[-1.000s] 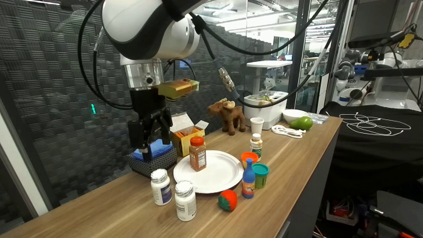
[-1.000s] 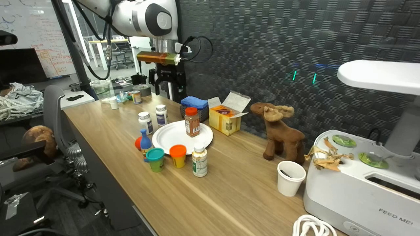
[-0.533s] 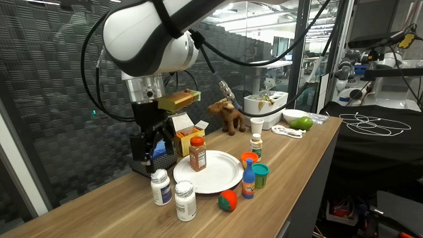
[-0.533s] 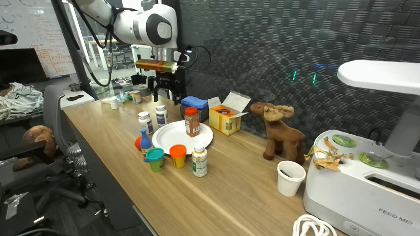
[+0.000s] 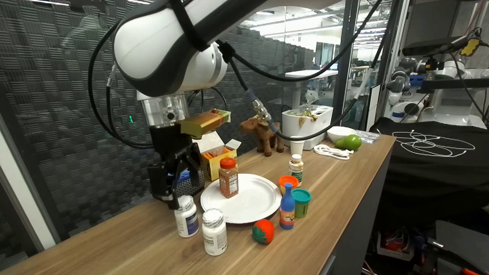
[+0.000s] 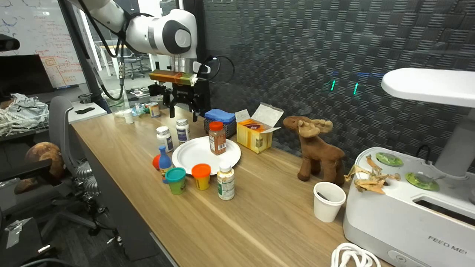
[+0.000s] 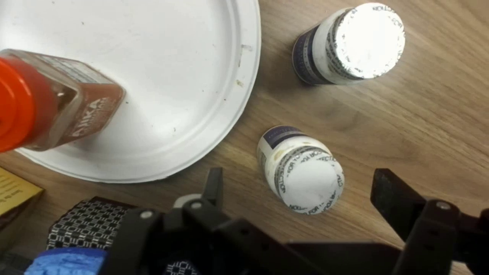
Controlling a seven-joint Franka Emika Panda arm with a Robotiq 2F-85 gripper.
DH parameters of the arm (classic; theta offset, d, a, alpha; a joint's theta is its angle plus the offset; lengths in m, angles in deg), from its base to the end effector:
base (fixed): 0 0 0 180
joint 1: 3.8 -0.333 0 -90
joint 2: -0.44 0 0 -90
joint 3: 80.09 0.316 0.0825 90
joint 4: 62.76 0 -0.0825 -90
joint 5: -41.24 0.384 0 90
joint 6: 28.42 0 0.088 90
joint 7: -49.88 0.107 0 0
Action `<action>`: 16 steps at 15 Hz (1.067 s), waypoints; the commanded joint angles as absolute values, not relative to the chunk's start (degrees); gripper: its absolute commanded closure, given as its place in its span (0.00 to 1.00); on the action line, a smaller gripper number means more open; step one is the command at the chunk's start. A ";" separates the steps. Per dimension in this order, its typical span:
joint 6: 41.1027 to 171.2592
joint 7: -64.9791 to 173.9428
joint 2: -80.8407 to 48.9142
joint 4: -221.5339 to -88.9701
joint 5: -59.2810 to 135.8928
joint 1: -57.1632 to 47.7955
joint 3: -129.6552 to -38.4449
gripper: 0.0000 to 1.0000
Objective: Gather all the objects surrounding the white plate and arrange them on the plate
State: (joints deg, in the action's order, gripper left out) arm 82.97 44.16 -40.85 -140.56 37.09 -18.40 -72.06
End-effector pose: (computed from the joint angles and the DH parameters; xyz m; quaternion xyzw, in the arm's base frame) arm 0.6734 0.2531 0.2870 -0.9672 -0.2454 0.0651 0.0048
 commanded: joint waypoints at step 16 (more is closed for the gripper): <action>90.43 42.16 -39.05 -143.11 33.10 -18.98 -72.56 0.82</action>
State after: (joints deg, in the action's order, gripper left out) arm 88.61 41.39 -41.42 -141.38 34.43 -18.81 -72.06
